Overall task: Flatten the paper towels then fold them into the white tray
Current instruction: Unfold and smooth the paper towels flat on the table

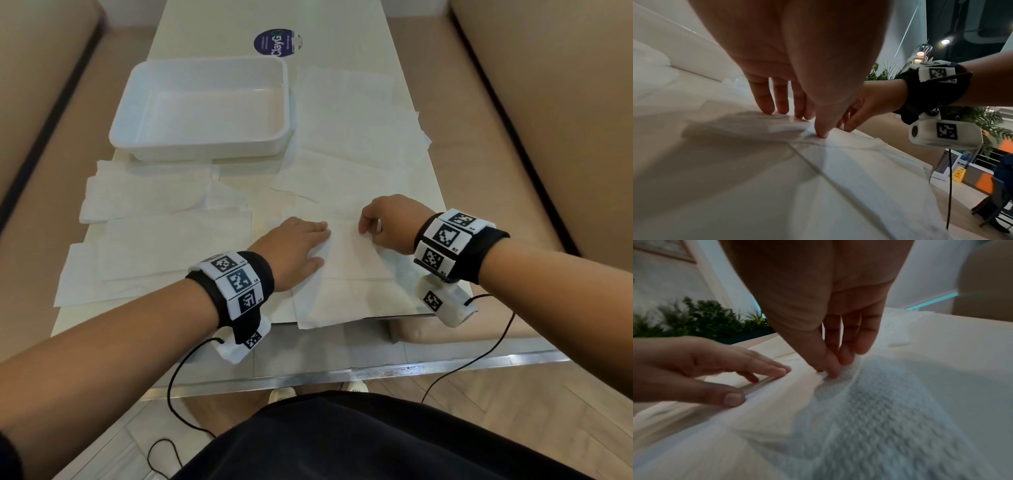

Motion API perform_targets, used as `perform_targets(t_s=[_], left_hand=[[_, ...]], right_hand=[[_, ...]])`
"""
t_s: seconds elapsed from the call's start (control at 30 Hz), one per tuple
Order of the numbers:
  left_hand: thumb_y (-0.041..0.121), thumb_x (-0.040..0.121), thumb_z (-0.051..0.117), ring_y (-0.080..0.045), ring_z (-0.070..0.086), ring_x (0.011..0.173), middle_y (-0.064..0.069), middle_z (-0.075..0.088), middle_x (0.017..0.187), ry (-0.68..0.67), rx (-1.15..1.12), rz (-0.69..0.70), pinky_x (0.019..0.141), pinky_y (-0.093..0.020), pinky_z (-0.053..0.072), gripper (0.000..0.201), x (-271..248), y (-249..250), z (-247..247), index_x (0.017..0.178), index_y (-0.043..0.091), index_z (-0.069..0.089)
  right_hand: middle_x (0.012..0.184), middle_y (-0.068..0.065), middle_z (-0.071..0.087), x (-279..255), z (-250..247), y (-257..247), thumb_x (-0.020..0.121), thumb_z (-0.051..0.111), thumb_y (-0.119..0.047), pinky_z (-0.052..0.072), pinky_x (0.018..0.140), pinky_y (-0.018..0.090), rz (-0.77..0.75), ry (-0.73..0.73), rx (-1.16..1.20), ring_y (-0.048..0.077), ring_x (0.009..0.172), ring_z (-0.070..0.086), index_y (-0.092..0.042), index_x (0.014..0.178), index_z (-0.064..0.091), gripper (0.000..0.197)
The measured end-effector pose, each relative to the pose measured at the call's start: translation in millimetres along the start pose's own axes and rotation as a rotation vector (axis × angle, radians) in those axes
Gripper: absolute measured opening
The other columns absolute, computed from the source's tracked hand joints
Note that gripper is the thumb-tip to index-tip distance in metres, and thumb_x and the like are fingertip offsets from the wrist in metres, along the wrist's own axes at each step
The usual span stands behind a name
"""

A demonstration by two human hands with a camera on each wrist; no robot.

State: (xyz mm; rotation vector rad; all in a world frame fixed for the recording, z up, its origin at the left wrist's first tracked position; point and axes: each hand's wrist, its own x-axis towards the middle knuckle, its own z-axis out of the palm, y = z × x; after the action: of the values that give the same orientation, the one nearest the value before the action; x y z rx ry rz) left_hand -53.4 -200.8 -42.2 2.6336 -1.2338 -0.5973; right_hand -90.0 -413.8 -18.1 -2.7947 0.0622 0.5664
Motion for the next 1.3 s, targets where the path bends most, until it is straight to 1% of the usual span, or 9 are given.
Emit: perform_targets(t_s=[0.1, 0.2, 0.3, 0.37, 0.5, 0.63, 1.0, 1.2, 1.3], left_hand=[[0.033, 0.099, 0.045, -0.021, 0.02, 0.141, 0.002, 0.02, 0.159, 0.0, 0.053, 0.006, 0.115, -0.033, 0.02, 0.059, 0, 2, 4, 0.152, 0.017, 0.023], [0.033, 0.099, 0.043, -0.023, 0.023, 0.139, -0.001, 0.023, 0.157, 0.012, 0.083, 0.009, 0.114, -0.036, 0.024, 0.059, 1, 2, 8, 0.152, 0.016, 0.022], [0.035, 0.1, 0.039, -0.024, 0.023, 0.14, -0.001, 0.023, 0.156, 0.015, 0.144, 0.011, 0.113, -0.038, 0.024, 0.058, 0, 2, 11, 0.152, 0.017, 0.021], [0.038, 0.101, 0.033, -0.023, 0.016, 0.144, 0.001, 0.016, 0.159, -0.012, 0.188, -0.006, 0.115, -0.038, 0.019, 0.059, -2, 3, 12, 0.153, 0.019, 0.014], [0.04, 0.104, 0.021, -0.017, -0.006, 0.149, 0.002, -0.013, 0.161, -0.117, 0.213, -0.064, 0.12, -0.035, 0.007, 0.06, -6, 1, 14, 0.153, 0.018, -0.005], [0.047, 0.102, 0.017, -0.016, -0.019, 0.146, -0.003, -0.025, 0.158, -0.182, 0.191, -0.118, 0.121, -0.034, -0.002, 0.067, -11, -7, 13, 0.151, 0.014, -0.016], [0.053, 0.1, 0.012, -0.018, -0.022, 0.146, -0.007, -0.027, 0.157, -0.267, 0.249, -0.242, 0.121, -0.036, -0.005, 0.072, -34, -37, -1, 0.149, 0.011, -0.019], [0.054, 0.099, 0.01, -0.019, -0.023, 0.145, -0.009, -0.027, 0.157, -0.27, 0.292, -0.261, 0.12, -0.038, -0.008, 0.072, -32, -33, 0, 0.149, 0.011, -0.02], [0.056, 0.098, 0.01, -0.018, -0.023, 0.145, -0.008, -0.026, 0.157, -0.263, 0.292, -0.263, 0.12, -0.039, -0.01, 0.073, -33, -33, 0, 0.149, 0.012, -0.019]], right_hand=[[0.123, -0.001, 0.054, -9, 5, -17, 0.089, 0.052, -0.013, 0.045, 0.092, 0.035, -0.08, 0.044, -0.098, 0.021, 0.113, 0.05, -0.022, 0.124, 0.057, 0.036], [0.151, 0.005, 0.033, -17, 20, -36, 0.096, 0.045, -0.019, 0.032, 0.11, 0.038, -0.194, 0.02, -0.126, 0.024, 0.136, 0.031, -0.015, 0.147, 0.031, 0.053], [0.16, 0.01, 0.0, -21, 38, -43, 0.102, 0.034, -0.025, 0.013, 0.119, 0.037, -0.161, -0.125, -0.181, 0.025, 0.148, 0.006, -0.008, 0.152, -0.003, 0.064], [0.16, 0.01, -0.01, -22, 44, -41, 0.103, 0.03, -0.03, 0.008, 0.12, 0.037, -0.127, -0.141, -0.192, 0.024, 0.148, -0.004, -0.008, 0.15, -0.01, 0.066], [0.158, 0.008, -0.019, -25, 47, -33, 0.103, 0.024, -0.037, 0.003, 0.121, 0.036, -0.089, -0.163, -0.203, 0.021, 0.147, -0.014, -0.01, 0.15, -0.011, 0.065], [0.157, 0.005, -0.023, -28, 52, -30, 0.103, 0.02, -0.04, -0.001, 0.12, 0.035, -0.094, -0.149, -0.196, 0.018, 0.146, -0.017, -0.013, 0.15, -0.015, 0.064], [0.157, 0.005, -0.022, -32, 46, -33, 0.102, 0.021, -0.04, -0.001, 0.121, 0.036, -0.067, -0.185, -0.203, 0.018, 0.146, -0.016, -0.013, 0.149, -0.015, 0.066], [0.158, 0.007, -0.019, -13, 35, -83, 0.103, 0.024, -0.033, -0.004, 0.119, 0.043, -0.123, -0.135, -0.271, 0.023, 0.146, -0.016, -0.01, 0.15, -0.013, 0.064], [0.158, 0.006, -0.02, 2, 49, -107, 0.103, 0.025, -0.031, -0.003, 0.118, 0.044, -0.128, -0.192, -0.23, 0.024, 0.146, -0.016, -0.011, 0.15, -0.014, 0.065]])
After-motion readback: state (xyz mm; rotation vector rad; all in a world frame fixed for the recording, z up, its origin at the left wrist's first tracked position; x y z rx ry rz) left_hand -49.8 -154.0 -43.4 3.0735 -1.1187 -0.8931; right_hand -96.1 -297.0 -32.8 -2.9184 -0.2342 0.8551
